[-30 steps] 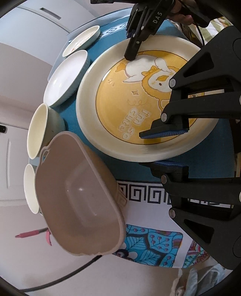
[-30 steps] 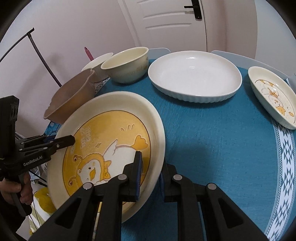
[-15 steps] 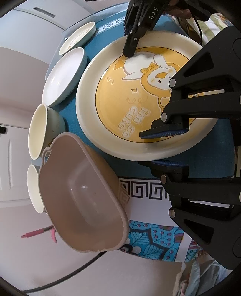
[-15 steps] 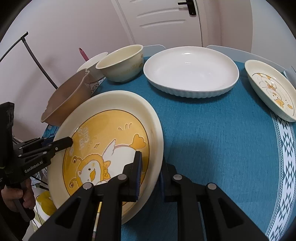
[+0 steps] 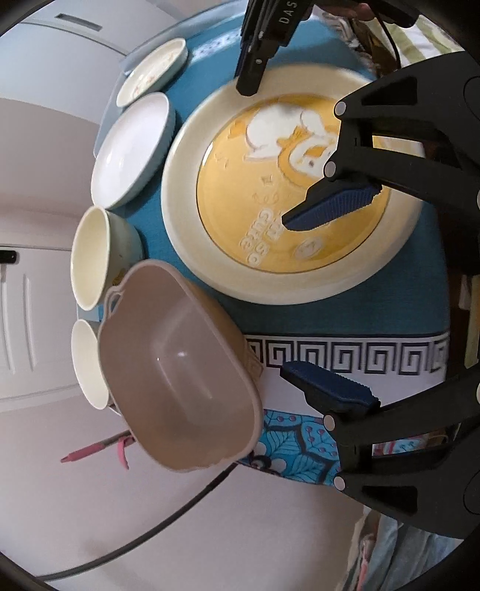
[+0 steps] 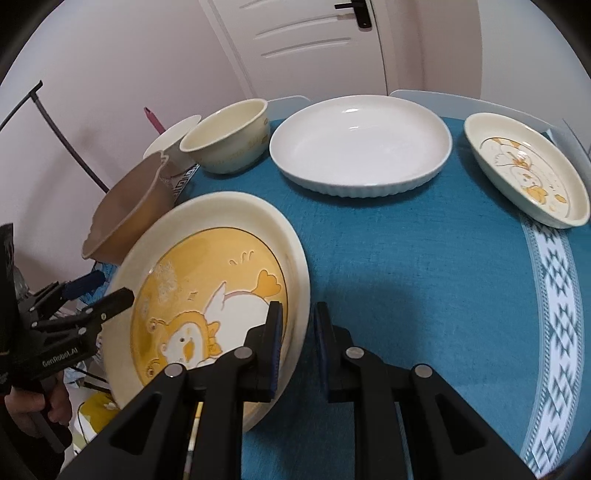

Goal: Organize plates and bowls
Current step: 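Lower the yellow plate onto the cloth and open both grippers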

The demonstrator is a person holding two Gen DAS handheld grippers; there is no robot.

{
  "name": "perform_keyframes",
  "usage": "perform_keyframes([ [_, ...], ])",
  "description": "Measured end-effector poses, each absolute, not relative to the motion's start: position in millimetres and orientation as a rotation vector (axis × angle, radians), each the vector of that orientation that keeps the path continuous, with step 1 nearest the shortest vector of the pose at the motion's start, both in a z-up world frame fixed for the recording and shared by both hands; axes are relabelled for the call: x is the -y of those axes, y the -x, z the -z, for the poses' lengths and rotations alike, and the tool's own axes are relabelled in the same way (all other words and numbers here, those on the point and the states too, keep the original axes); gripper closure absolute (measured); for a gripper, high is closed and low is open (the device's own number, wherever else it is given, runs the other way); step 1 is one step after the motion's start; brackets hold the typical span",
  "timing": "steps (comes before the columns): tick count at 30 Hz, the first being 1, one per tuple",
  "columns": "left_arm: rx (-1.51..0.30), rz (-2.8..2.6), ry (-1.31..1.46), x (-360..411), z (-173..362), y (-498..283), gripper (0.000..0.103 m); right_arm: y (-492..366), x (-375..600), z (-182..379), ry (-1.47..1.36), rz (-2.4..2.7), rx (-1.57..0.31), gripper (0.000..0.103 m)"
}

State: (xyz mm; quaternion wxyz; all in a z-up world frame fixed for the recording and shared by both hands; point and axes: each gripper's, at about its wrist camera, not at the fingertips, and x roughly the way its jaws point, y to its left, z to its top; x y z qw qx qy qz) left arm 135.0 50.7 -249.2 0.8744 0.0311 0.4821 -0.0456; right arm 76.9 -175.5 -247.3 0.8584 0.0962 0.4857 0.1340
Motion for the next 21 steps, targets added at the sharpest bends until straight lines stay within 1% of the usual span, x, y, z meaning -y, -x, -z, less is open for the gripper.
perform_keyframes([
  [3,-1.006,0.101,-0.052,-51.9,227.3,-127.5,0.032,-71.8,179.0,222.1,-0.203,-0.277,-1.008,0.087],
  [6,-0.995,0.109,-0.022,-50.0,194.2,-125.2,0.032,-68.1,183.5,193.1,-0.191,-0.271,-0.986,0.087],
  [8,-0.955,0.123,-0.007,-45.4,166.7,-125.9,0.032,-66.7,189.4,166.5,-0.176,-0.261,-0.950,0.087],
  [9,-0.934,0.129,-0.009,-41.8,155.3,-126.9,0.028,-67.4,194.2,153.7,-0.175,-0.256,-0.932,0.086],
  [10,-0.904,0.131,-0.015,-36.4,139.8,-132.5,0.014,-68.6,198.4,145.1,-0.173,-0.253,-0.922,0.082],
  [11,-0.882,0.125,-0.019,-32.2,130.6,-135.9,0.007,-71.7,203.0,134.8,-0.165,-0.249,-0.912,0.061],
  [12,-0.857,0.119,-0.019,-27.7,122.2,-139.2,0.000,-75.7,207.9,125.4,-0.159,-0.247,-0.899,0.026],
  [13,-0.824,0.122,-0.013,-23.0,113.5,-143.5,0.000,-81.7,215.2,114.6,-0.158,-0.251,-0.879,0.012],
  [14,-0.807,0.131,-0.003,-15.7,105.9,-151.2,0.000,-87.3,221.5,106.4,-0.159,-0.261,-0.863,0.006],
  [19,-0.840,0.122,0.049,15.5,98.0,-184.7,0.000,-125.5,252.5,86.6,-0.101,-0.305,-0.844,0.005],
  [21,-0.867,0.100,0.076,28.0,101.6,-197.2,0.000,-145.4,265.5,86.1,-0.072,-0.347,-0.846,0.001],
])
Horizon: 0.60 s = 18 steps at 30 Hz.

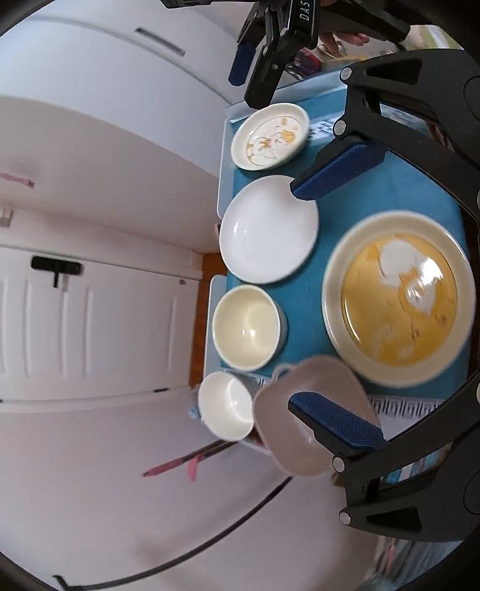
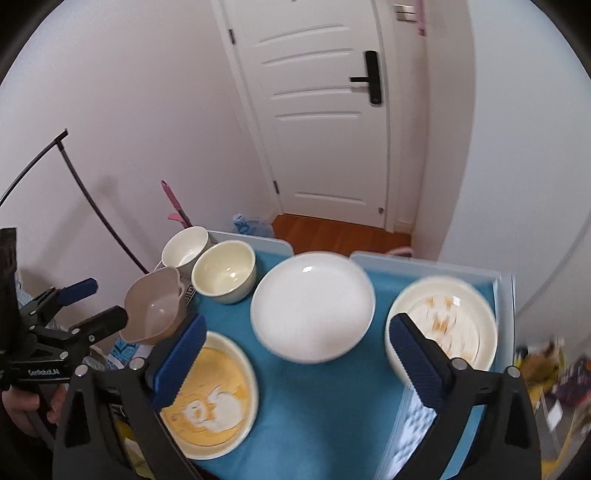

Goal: Organize plates and bowls
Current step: 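Lower the yellow plate onto the cloth and open both grippers, then grasp the rim of the plain white plate with both grippers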

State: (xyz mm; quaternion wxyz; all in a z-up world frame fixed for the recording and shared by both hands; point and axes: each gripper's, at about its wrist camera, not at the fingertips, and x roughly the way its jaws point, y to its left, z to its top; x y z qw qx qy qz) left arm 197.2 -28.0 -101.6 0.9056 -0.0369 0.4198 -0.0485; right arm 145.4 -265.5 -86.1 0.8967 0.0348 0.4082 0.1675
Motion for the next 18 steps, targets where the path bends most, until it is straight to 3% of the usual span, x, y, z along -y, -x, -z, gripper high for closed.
perform_keyframes([
  [9,-1.020,-0.016,0.207,65.6,162.8,-254.7,0.001,-237.4,300.4,118.9,0.099,-0.426,-1.037,0.001],
  [11,-1.066,-0.043,0.241,69.2,185.0,-267.2,0.004,-263.4,303.9,140.5,0.107,-0.476,-1.101,0.001],
  [14,-1.153,-0.071,0.293,71.0,217.8,-285.4,0.016,-293.6,303.0,174.3,0.124,-0.544,-1.175,0.002],
  [16,-1.202,-0.084,0.317,73.3,237.1,-294.0,0.023,-307.4,300.3,197.5,0.126,-0.581,-1.226,0.009],
  [18,-1.233,-0.086,0.330,75.9,250.9,-297.4,0.030,-315.3,298.4,216.5,0.128,-0.622,-1.270,0.030],
])
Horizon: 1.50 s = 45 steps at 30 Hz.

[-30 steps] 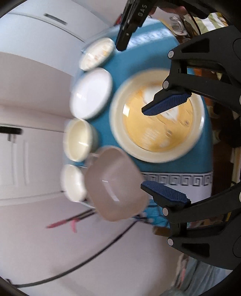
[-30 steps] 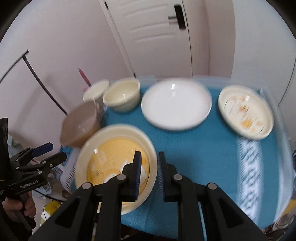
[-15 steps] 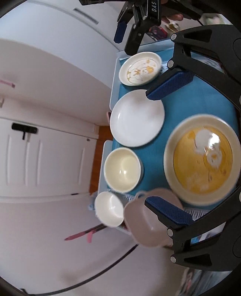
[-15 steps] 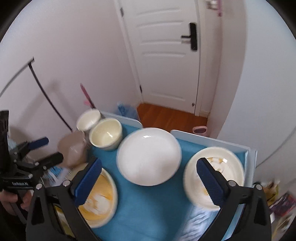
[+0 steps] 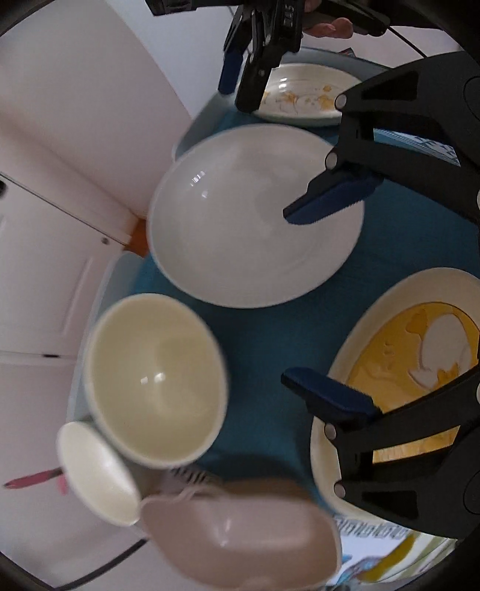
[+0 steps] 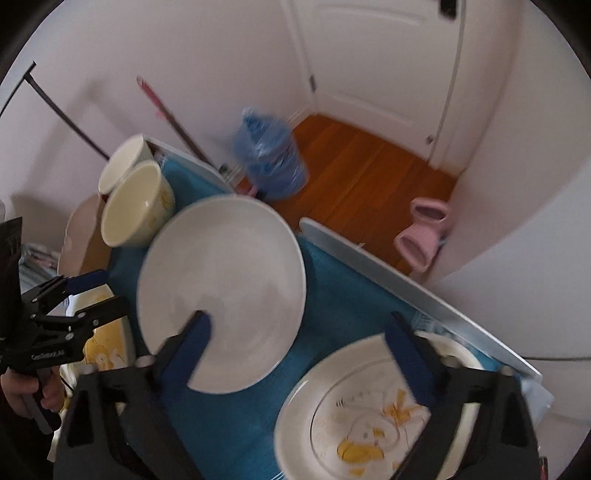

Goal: Organize plates and bowls
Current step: 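Grasp the rim of the plain white plate with both grippers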

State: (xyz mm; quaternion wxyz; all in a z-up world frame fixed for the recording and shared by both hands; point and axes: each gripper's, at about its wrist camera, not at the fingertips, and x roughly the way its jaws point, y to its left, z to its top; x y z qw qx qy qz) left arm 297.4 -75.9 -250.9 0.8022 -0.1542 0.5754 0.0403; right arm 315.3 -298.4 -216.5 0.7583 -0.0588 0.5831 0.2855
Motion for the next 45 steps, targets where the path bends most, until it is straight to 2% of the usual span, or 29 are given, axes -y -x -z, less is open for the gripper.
perform_keyframes([
  [3,-1.283,-0.091,0.335,81.6,270.7,-299.3,0.042,-321.8,292.1,244.6,0.154,-0.674,-1.333,0.046],
  [5,-1.300,-0.090,0.341,83.3,279.6,-300.8,0.052,-323.6,290.1,252.9,0.162,-0.700,-1.350,0.052],
  [7,-1.293,-0.100,0.323,85.8,280.2,-300.3,0.054,-323.7,286.8,259.7,0.163,-0.721,-1.361,0.058],
  [9,-1.289,-0.095,0.329,87.3,280.1,-300.1,0.058,-323.2,285.2,264.7,0.156,-0.743,-1.368,0.071],
  [11,-1.297,-0.088,0.335,89.5,282.0,-300.4,0.065,-321.5,283.8,266.0,0.156,-0.750,-1.368,0.072],
  [12,-1.302,-0.085,0.335,90.9,283.4,-300.1,0.069,-320.0,283.8,265.6,0.156,-0.757,-1.362,0.077],
  [14,-1.290,-0.077,0.344,92.2,283.8,-300.6,0.072,-318.5,282.4,266.3,0.161,-0.770,-1.358,0.081],
  [16,-1.283,-0.065,0.359,93.3,283.1,-301.3,0.080,-318.9,280.6,269.4,0.174,-0.771,-1.347,0.082],
  [31,-1.240,-0.090,0.277,119.5,269.7,-286.2,0.080,-309.0,284.1,262.5,0.180,-0.772,-1.268,0.082],
  [45,-1.133,-0.059,0.203,133.7,212.5,-246.7,0.080,-282.1,297.0,220.0,0.166,-0.739,-1.132,0.082],
])
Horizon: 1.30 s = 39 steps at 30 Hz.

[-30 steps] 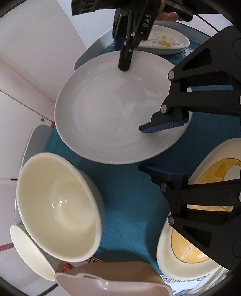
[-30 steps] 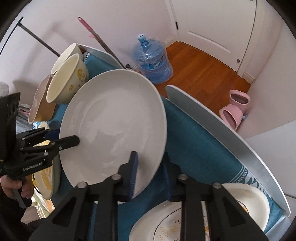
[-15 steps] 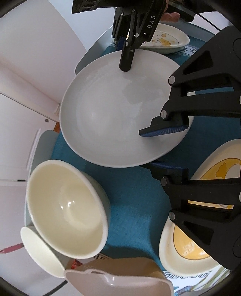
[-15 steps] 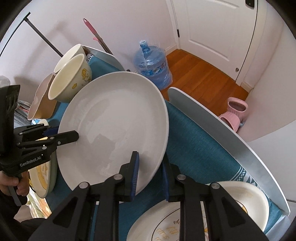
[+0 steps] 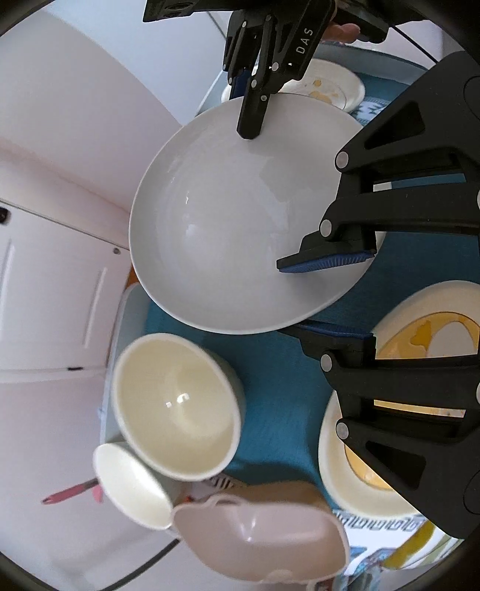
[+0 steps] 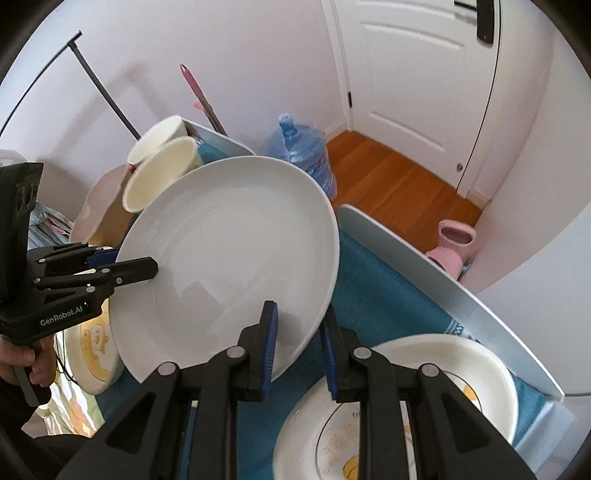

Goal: Organize plates and bowls
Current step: 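Grasp the rim of the plain white plate with both grippers, then carry the white plate with both grippers and lower it onto the yellow plate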

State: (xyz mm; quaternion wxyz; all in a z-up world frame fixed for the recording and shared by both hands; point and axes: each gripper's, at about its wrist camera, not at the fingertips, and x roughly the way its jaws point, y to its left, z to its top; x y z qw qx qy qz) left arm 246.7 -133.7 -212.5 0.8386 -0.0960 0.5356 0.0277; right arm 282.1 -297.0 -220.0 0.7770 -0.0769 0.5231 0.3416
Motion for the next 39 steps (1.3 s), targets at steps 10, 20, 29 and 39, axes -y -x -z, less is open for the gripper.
perform_keyframes([
  [10,-1.034,0.034,0.123,118.0,143.4,-175.3,0.080,-209.7,284.3,153.5,0.136,-0.650,-1.028,0.082],
  [20,-1.108,0.204,0.019,57.4,155.6,-114.7,0.080,-113.6,229.0,165.1,0.020,-0.467,-1.080,0.082],
  [29,-1.176,0.330,-0.028,15.4,198.1,-92.0,0.080,-56.3,183.3,206.7,-0.058,-0.290,-1.124,0.082],
  [39,-1.185,0.336,-0.072,1.6,233.5,-99.5,0.080,-53.3,171.0,215.0,-0.026,-0.223,-1.113,0.082],
])
